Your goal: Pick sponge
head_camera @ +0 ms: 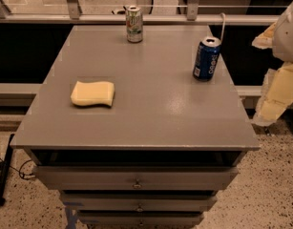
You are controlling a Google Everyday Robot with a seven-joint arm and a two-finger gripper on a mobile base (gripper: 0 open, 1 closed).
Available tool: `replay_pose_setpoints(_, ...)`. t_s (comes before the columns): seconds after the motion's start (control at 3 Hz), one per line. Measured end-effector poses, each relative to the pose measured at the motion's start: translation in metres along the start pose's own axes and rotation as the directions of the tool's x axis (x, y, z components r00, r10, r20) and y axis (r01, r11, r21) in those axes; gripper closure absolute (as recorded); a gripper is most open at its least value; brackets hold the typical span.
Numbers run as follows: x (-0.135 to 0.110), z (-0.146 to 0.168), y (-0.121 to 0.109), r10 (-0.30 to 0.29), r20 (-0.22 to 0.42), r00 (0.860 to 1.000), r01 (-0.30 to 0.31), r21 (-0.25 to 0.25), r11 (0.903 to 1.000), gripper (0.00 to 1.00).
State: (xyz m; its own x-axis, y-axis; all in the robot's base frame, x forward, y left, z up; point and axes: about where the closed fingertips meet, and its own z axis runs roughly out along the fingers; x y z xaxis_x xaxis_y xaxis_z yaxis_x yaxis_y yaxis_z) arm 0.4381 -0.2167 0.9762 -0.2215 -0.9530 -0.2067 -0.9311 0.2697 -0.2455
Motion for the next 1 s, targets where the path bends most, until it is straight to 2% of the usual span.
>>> replay_pose_setpoints(0.33,0.0,0.0,0.0,0.0,0.0,1.0,0.0,0.0,1.0,0.0)
replay_pose_setpoints(0.67,-0.009,0.006,-0.003,0.002,0.048,0.999,-0.001,-0.02,0.9998,0.0)
replay_pose_setpoints(1.0,-0.055,0.033,-0.004,-0.019,0.175,0.984,0.033,-0.077,0.9965,0.0)
